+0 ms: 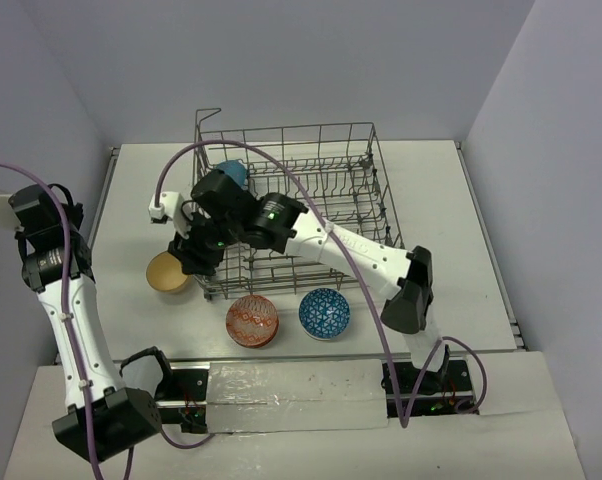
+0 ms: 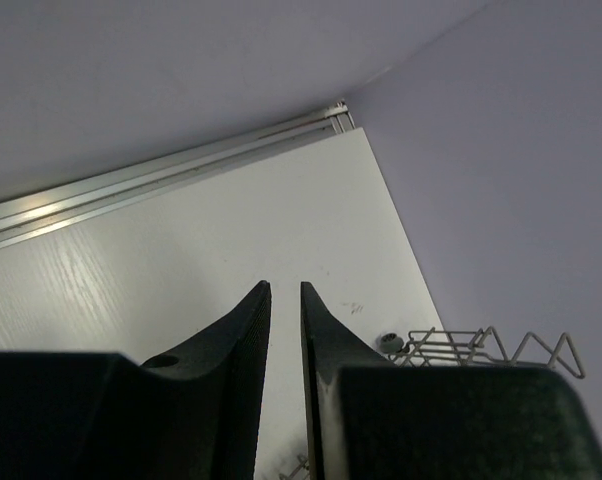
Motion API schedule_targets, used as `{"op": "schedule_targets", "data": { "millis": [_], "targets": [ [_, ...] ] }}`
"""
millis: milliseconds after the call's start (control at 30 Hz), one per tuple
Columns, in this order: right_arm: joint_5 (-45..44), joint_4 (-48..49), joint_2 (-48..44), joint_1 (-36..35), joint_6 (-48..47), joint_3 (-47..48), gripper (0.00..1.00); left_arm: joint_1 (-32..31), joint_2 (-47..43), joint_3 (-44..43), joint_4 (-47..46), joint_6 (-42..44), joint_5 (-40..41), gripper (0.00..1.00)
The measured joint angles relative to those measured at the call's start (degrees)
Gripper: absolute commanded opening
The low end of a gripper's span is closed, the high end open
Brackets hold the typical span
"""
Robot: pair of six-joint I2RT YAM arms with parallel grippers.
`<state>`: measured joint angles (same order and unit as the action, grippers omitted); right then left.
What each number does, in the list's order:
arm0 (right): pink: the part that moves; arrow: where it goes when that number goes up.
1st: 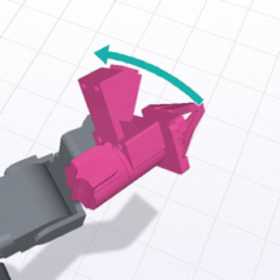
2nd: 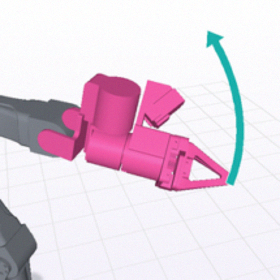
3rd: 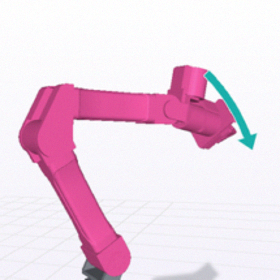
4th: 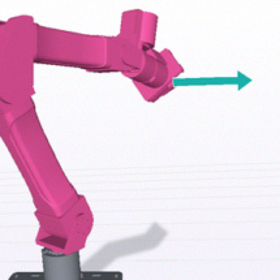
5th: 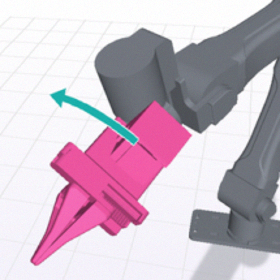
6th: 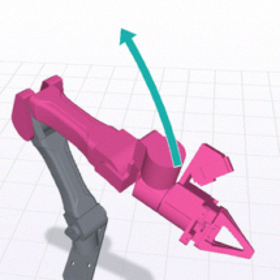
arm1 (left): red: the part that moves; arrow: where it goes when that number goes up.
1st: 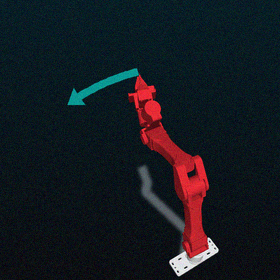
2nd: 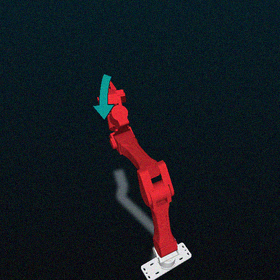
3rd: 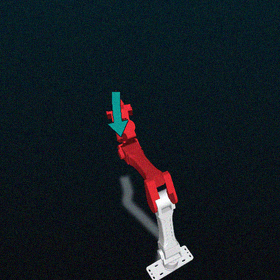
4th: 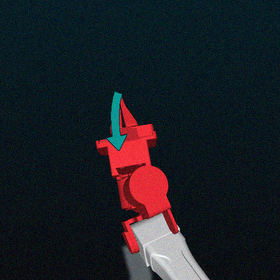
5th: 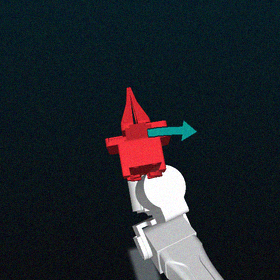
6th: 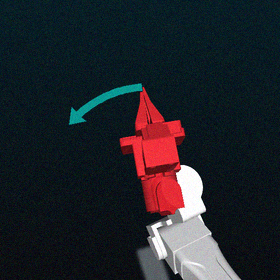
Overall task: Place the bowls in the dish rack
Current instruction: Pick up the bowl from the corner of the board.
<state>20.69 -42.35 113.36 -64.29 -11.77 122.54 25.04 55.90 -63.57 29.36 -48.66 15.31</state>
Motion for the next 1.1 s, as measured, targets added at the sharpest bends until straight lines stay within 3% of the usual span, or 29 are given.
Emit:
{"op": "schedule_targets", "data": {
  "millis": [500,1100],
  "targets": [
    [0.7,-1.9,10.6,-2.7,-3.1,6.6,0.6,1.4,-5.5,1.6,-0.9,-0.6,3.8,0.24],
    [-8.4,-1.8,17.9,-6.7,-6.3,8.6,0.64,1.5,-5.6,2.3,-1.3,-0.7,4.3,0.24]
  ]
}}
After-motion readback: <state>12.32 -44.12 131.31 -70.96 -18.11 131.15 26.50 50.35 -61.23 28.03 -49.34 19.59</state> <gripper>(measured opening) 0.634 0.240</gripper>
